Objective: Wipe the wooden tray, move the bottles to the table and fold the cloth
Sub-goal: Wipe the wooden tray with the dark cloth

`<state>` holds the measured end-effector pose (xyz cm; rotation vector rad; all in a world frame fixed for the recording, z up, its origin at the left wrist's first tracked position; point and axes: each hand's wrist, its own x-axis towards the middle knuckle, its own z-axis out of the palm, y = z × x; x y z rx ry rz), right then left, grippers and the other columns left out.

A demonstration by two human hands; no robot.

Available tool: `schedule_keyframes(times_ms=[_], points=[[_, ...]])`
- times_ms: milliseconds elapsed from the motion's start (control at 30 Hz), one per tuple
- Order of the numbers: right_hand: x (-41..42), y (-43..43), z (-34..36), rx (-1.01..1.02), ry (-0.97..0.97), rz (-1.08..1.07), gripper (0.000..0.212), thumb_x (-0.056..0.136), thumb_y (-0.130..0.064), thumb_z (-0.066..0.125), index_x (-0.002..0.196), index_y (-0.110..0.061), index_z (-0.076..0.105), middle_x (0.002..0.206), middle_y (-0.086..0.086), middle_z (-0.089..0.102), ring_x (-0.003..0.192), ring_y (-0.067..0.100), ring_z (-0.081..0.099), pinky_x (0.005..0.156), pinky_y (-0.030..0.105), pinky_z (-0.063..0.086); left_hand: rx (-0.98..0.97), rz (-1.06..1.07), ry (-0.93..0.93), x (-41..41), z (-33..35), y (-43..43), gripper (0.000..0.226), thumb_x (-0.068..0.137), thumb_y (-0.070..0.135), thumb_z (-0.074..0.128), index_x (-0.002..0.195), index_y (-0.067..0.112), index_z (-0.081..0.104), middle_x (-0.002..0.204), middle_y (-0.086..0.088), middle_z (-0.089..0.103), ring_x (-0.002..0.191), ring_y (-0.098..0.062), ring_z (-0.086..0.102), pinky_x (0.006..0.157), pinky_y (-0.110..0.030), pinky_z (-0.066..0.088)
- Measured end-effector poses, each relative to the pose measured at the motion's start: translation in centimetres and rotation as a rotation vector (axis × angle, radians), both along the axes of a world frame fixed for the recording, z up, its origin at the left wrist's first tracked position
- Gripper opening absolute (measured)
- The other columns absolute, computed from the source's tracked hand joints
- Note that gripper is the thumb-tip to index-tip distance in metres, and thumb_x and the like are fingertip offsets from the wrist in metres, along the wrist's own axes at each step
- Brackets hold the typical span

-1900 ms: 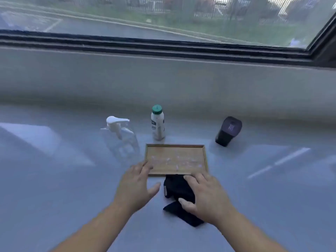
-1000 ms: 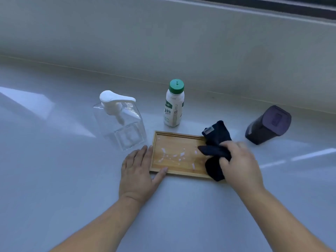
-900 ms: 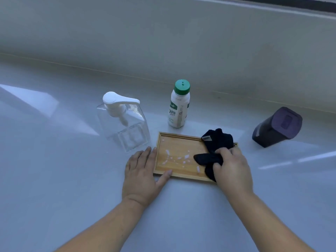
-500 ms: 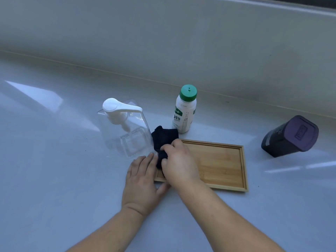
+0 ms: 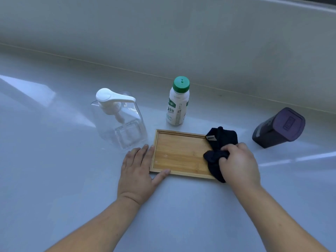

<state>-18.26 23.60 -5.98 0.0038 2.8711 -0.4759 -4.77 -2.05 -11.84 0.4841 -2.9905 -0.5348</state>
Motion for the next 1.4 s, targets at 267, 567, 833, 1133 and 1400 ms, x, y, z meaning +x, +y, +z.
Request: schedule_keyframes(times_ms=[267,567,833,1133,1400], points=[[3.6,-13.3,-1.1,-0.273,-0.077,0.371,0.041,0.083,-0.013,0.061,0.120,-0.022,0.075,0.118,0.005,0.058,0.113,0.028,0.052,0.095,0.039,0.049,0.063,0.008,-0.039,0.1,-0.5,-0.4,0.088,0.085,0.074,0.046,0.151,0.016,0.053,0.156,-0.007,0.053,0.147,-0.031,0.036,0.126,-0.047,0.020],[4.0,-12.1,0.3,-0.168,-0.244,0.662,0.041,0.088,-0.017,0.054,0.122,-0.031,0.074,0.125,0.002,0.057,0.119,0.029,0.046,0.102,0.042,0.041,0.101,0.020,-0.071,-0.1,-0.2,-0.2,0.084,0.079,0.067,0.051,0.149,0.021,0.053,0.153,-0.002,0.053,0.146,-0.028,0.033,0.126,-0.045,0.018],[3.6,-4.4,0.7,-0.057,-0.128,0.334,0.028,0.080,-0.026,0.063,0.103,-0.034,0.077,0.104,-0.008,0.057,0.105,0.023,0.053,0.092,0.039,0.046,0.055,0.034,-0.058,0.0,-0.3,-0.2,0.097,0.081,0.089,0.043,0.155,0.025,0.048,0.158,-0.003,0.049,0.148,-0.029,0.034,0.126,-0.049,0.022],[1.0,-2.0,1.0,0.030,-0.100,-0.038,0.021,0.086,-0.023,0.061,0.103,-0.021,0.073,0.112,0.007,0.058,0.105,0.033,0.051,0.082,0.038,0.047,0.033,0.024,-0.069,0.1,-0.4,-0.3,0.101,0.082,0.095,0.034,0.155,0.026,0.046,0.158,-0.001,0.048,0.148,-0.025,0.029,0.126,-0.047,0.020],[4.2,-14.4,-0.6,-0.136,0.007,0.366,0.027,0.079,-0.021,0.061,0.104,-0.017,0.069,0.110,0.010,0.061,0.105,0.034,0.052,0.089,0.041,0.045,0.061,-0.002,-0.048,-0.1,-0.7,-0.4,0.084,0.082,0.069,0.049,0.149,0.019,0.055,0.155,-0.007,0.053,0.145,-0.033,0.037,0.125,-0.050,0.023]])
